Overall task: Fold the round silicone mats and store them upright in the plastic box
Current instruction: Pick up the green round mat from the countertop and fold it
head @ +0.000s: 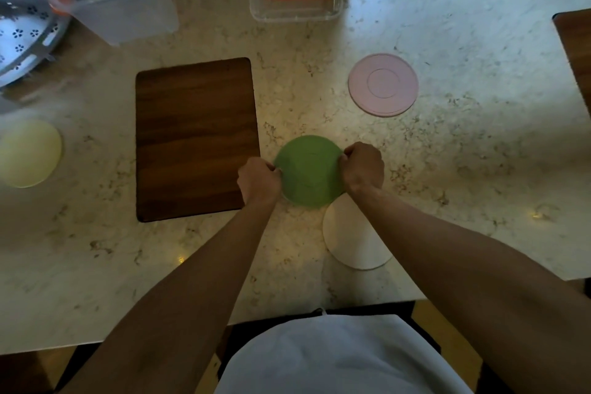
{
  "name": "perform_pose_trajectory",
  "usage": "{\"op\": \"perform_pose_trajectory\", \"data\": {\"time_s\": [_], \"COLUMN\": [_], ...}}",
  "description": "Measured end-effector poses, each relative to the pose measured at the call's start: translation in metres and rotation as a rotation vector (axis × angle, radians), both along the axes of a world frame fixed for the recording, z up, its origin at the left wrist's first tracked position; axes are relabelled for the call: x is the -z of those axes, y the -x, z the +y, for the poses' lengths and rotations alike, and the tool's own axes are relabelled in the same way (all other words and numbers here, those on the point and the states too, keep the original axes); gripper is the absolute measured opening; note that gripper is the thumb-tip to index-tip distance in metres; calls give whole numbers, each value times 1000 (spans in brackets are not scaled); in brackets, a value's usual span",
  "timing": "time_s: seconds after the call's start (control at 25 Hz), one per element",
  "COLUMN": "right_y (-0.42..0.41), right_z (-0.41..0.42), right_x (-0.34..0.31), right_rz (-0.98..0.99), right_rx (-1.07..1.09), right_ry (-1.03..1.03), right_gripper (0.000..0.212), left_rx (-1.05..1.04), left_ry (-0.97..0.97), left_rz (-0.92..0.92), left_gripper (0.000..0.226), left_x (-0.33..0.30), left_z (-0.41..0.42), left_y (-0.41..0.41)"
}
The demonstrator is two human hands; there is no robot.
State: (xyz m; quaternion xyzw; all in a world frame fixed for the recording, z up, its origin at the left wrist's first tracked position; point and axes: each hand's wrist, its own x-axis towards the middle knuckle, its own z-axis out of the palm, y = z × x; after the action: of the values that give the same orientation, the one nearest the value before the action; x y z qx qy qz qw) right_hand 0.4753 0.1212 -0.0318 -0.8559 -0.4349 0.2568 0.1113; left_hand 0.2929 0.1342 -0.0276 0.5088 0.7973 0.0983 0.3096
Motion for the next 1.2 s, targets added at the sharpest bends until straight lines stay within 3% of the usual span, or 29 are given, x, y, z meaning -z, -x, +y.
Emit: {"op": "perform_pose_trajectory", "data": {"time_s": [0.36, 0.68, 0.88, 1.08, 1.2], "right_y": [-3, -8, -19, -35, -46], "right_z": [8, 10, -9, -55, -87], "right_x": [-3, -16, -27, -38, -40], "right_rz": [144, 307, 369, 307, 257], "right_rx": [53, 24, 45, 137, 194], "right_ry": [96, -20, -76, -118, -121], "right_gripper": [25, 18, 22, 21, 21], "left_rx": [-203, -346, -297, -215, -164], "left_ry": [95, 125, 83, 217, 195], "left_rz": [-169, -337, -437, -623, -655], "left_gripper": [4, 32, 5, 8, 15], "left_x": [4, -6, -18, -28, -27], "left_z": [4, 6, -2, -23, -41], "left_y": [3, -4, -5, -14, -27]}}
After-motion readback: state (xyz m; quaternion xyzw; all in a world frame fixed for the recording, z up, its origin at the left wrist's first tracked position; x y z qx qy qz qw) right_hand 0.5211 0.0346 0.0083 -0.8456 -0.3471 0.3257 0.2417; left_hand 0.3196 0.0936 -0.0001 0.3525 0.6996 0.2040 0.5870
